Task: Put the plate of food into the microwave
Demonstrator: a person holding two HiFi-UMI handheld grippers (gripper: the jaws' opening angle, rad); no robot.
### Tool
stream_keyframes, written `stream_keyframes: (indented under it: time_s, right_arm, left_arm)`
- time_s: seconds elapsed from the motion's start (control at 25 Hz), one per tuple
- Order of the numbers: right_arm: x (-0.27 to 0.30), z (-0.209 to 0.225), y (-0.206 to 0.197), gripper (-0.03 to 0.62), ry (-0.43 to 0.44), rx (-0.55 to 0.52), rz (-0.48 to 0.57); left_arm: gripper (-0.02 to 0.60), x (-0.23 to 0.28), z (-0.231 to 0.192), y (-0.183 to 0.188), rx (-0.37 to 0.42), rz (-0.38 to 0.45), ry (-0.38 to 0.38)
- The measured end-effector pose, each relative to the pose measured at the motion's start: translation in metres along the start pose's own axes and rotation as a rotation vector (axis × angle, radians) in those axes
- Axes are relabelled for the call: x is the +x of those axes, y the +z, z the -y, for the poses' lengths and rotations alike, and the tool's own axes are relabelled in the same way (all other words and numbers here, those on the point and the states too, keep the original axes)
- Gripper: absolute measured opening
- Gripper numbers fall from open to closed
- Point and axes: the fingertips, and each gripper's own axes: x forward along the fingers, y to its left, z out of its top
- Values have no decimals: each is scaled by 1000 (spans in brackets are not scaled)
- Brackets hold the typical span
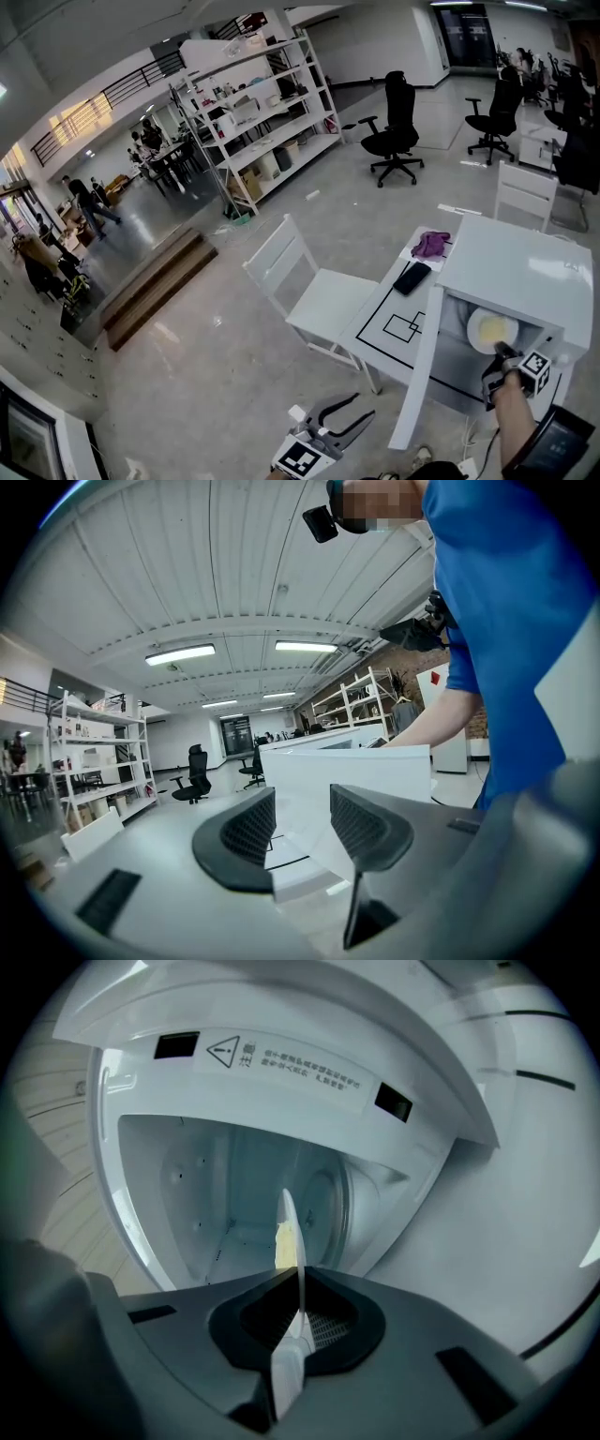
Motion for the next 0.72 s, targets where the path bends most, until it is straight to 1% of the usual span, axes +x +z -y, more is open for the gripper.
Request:
stream_keyframes:
  time_s: [0.12, 0.28, 0.52, 0.72]
  right_arm:
    - [8, -4, 0, 9, -13, 13, 6]
    - [21, -5, 7, 9, -29, -6, 27]
    - [33, -6, 13, 9, -41, 31, 46]
    - [41, -5, 18, 11, -45, 52, 52]
  left_arm:
    - [189, 3, -6, -2, -14, -10, 4]
    - [189, 9, -13, -5, -16, -18, 5]
    - [189, 18, -18, -9, -33, -27, -3]
    - [189, 35, -21, -10, -56, -32, -6]
